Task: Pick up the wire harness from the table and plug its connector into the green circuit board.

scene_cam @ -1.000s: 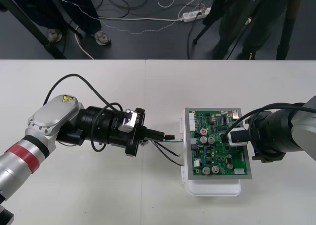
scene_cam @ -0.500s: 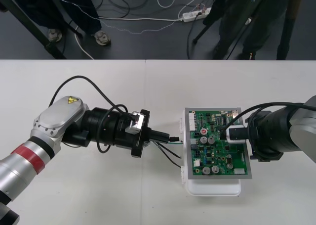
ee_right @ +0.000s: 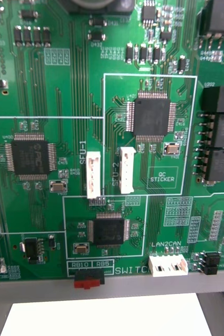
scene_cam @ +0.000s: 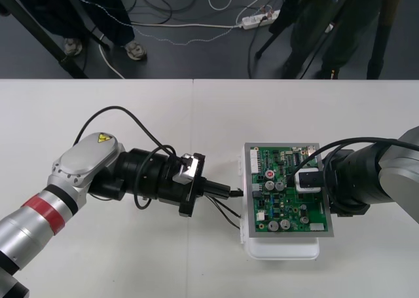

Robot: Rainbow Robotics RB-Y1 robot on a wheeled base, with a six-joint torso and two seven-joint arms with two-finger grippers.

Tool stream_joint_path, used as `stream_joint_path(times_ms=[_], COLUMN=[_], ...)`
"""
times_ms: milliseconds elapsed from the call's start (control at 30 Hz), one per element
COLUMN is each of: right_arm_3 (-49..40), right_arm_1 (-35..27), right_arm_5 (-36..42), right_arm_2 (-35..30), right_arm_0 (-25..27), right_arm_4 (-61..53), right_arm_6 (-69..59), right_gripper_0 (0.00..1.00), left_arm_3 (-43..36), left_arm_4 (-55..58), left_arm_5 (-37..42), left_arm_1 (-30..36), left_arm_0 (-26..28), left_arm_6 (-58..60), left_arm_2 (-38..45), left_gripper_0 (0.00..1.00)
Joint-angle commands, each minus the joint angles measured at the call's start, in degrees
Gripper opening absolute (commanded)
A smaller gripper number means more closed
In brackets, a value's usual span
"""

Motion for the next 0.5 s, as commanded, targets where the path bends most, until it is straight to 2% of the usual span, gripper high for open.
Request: stream_joint_path(times_ms=[33,500], right_arm_3=[-0.44,-0.44], right_arm_1=[0.91,0.83], right_arm_5=[0.89,0.98], right_arm_2=[0.89,0.89], right_arm_0=[-1.29,-1.29], right_arm_4=[-1.0,-1.18], right_arm_6=[-0.27,0.26], right_gripper_0=[1.0,1.0], left_arm_3=[-1.78,-1.78], left_arm_4=[0.05,-0.04], left_arm_5=[2.45,4.12], left_arm_1=[-2.14,-3.19], left_arm_0=[1.14,1.14], left_arm_6=[4.5,4.85], left_arm_2=[-1.16,-1.16], left_gripper_0=[0.0,0.0])
